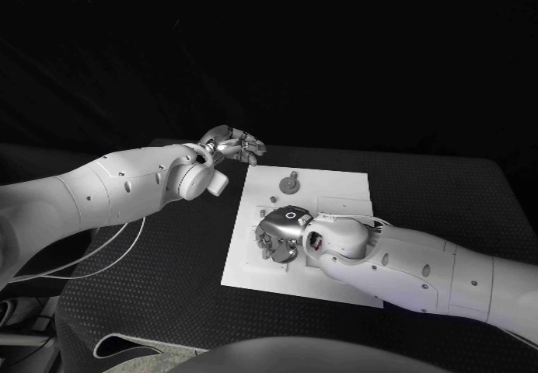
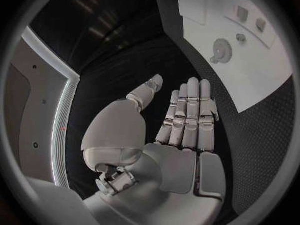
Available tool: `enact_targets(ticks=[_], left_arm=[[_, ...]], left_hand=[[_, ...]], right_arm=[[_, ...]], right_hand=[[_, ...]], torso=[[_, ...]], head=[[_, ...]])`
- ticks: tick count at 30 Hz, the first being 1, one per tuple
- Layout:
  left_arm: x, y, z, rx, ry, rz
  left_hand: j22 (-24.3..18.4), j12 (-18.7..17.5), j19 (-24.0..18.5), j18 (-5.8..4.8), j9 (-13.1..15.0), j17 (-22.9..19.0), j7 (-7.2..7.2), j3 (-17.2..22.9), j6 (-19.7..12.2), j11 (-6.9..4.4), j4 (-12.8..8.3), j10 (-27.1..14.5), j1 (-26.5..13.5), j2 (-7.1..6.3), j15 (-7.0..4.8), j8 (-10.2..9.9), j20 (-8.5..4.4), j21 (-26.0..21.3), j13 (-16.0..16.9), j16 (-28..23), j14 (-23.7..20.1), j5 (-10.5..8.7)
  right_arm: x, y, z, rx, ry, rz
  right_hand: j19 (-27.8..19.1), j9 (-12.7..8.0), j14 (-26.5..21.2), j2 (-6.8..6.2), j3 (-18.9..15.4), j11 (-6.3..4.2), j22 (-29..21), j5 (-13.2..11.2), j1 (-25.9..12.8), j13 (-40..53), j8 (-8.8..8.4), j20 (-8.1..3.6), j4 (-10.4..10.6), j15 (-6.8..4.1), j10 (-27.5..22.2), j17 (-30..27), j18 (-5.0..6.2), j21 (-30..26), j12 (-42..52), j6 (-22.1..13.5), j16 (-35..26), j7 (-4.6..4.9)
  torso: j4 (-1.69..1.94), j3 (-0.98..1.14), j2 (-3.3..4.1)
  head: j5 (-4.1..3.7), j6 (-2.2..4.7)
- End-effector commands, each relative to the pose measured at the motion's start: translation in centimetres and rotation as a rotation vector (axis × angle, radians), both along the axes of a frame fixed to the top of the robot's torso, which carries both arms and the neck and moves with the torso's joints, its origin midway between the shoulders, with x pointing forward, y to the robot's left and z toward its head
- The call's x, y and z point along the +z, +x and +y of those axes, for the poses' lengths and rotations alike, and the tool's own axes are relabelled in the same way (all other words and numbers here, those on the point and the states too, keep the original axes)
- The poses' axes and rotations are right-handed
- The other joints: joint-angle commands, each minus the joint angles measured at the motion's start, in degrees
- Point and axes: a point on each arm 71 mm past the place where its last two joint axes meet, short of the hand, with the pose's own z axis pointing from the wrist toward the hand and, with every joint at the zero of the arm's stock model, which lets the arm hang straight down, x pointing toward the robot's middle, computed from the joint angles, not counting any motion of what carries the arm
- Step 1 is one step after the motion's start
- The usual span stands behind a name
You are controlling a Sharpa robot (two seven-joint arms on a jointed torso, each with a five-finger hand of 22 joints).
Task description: Assemble the parts on the task board
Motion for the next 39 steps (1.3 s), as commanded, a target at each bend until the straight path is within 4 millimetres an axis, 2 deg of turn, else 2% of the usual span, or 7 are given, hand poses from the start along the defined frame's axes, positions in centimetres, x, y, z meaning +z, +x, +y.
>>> enact_targets(ticks=[1,13,24,26,30,37,39], left_arm=[[0.14,0.02,-0.23,-0.014,-0.012,-0.003],[0.14,0.02,-0.06,-0.011,-0.011,-0.003],[0.13,0.03,-0.11,-0.013,-0.012,-0.002],[0.12,0.03,-0.13,-0.013,-0.012,-0.002],[0.11,0.03,-0.15,-0.015,-0.012,0.000],[0.11,0.02,-0.15,-0.015,-0.012,0.000],[0.11,0.00,-0.20,-0.018,-0.013,0.001]], left_hand=[[-0.08,0.12,0.17,-0.02,-0.07,0.07,-0.12,-0.24,-0.48,-0.04,0.08,-0.27,-0.58,0.22,-0.07,0.27,0.08,-0.40,-0.09,-0.22,0.42,-0.05],[-0.08,0.11,0.16,-0.02,-0.09,0.14,-0.12,-0.24,-0.50,-0.04,0.08,-0.28,-0.59,0.22,-0.07,0.30,0.08,-0.41,-0.10,-0.27,0.42,-0.05],[-0.08,0.11,0.15,-0.02,-0.11,0.21,-0.11,-0.23,-0.52,-0.04,0.09,-0.29,-0.60,0.23,-0.07,0.32,0.08,-0.41,-0.11,-0.33,0.42,-0.05],[-0.08,0.11,0.15,-0.02,-0.11,0.21,-0.11,-0.23,-0.52,-0.04,0.09,-0.30,-0.61,0.23,-0.07,0.32,0.08,-0.41,-0.11,-0.33,0.42,-0.05],[-0.08,0.11,0.15,-0.02,-0.11,0.23,-0.11,-0.23,-0.53,-0.03,0.10,-0.30,-0.61,0.25,-0.07,0.32,0.08,-0.41,-0.11,-0.34,0.43,-0.05],[-0.08,0.11,0.14,-0.02,-0.12,0.26,-0.11,-0.23,-0.54,-0.03,0.10,-0.31,-0.62,0.25,-0.06,0.33,0.08,-0.42,-0.12,-0.37,0.42,-0.05],[-0.09,0.10,0.14,-0.02,-0.13,0.27,-0.11,-0.24,-0.55,-0.03,0.10,-0.32,-0.63,0.23,-0.06,0.33,0.09,-0.42,-0.12,-0.38,0.42,-0.05]], right_arm=[[-0.43,-0.10,-0.13,0.008,-0.033,-0.012],[-0.50,0.01,-0.56,-0.002,-0.040,-0.014],[-0.60,-0.10,-0.20,0.005,-0.035,0.002],[-0.85,-0.18,-0.14,0.006,-0.030,0.019],[-1.22,-0.52,-0.02,0.015,-0.029,0.047],[-1.28,-0.37,-0.26,-0.004,-0.008,0.055],[-1.28,-0.18,-0.48,-0.016,-0.005,0.048]], right_hand=[[0.22,0.13,0.05,0.62,0.40,-0.01,1.20,0.16,-0.15,0.12,0.19,-0.37,-0.11,-0.37,0.46,-0.07,0.85,0.30,0.13,0.31,0.23,0.03],[0.21,0.16,0.02,0.60,0.46,-0.02,1.20,0.16,-0.16,0.18,0.18,-0.38,-0.12,-0.37,0.46,-0.09,0.85,0.32,0.11,0.32,0.30,0.03],[0.08,0.18,-0.13,0.47,0.50,0.05,1.19,0.14,-0.35,0.27,0.07,-0.35,-0.08,-0.32,0.33,-0.14,0.85,0.30,-0.03,0.20,0.37,0.08],[-0.31,0.09,-0.58,-0.01,0.44,0.34,1.15,0.13,-0.78,0.24,-0.37,-0.18,-0.01,-0.02,-0.43,-0.32,0.85,0.14,-0.54,-0.47,0.30,0.37],[-0.84,-0.32,-1.30,-2.10,-0.84,1.28,1.21,0.01,-2.69,-0.12,-1.63,0.20,0.62,0.90,-2.49,-0.50,0.85,0.08,-1.92,-2.55,0.49,1.29],[-2.05,-1.27,-2.82,-3.96,-4.58,2.30,1.21,0.03,-5.63,-0.52,-3.89,0.58,1.18,1.85,-4.80,-0.67,0.85,0.00,-3.49,-6.54,1.06,2.70],[-2.94,-1.69,-3.97,-4.67,-5.28,2.64,1.32,0.04,-6.28,-0.63,-4.69,0.86,1.65,2.19,-5.58,-0.54,0.80,-0.05,-3.97,-8.15,1.57,2.61]], torso=[[0.01,-0.02,0.00],[-0.02,0.03,0.03],[-0.02,-0.01,-0.01],[-0.02,-0.01,-0.01],[0.01,0.01,0.00],[-0.02,-0.03,-0.03],[-0.02,-0.03,-0.03]], head=[[0.08,-0.09],[0.25,-0.38],[0.21,-0.39],[0.21,-0.39],[0.17,-0.49],[0.05,-0.58],[-0.05,-0.44]])
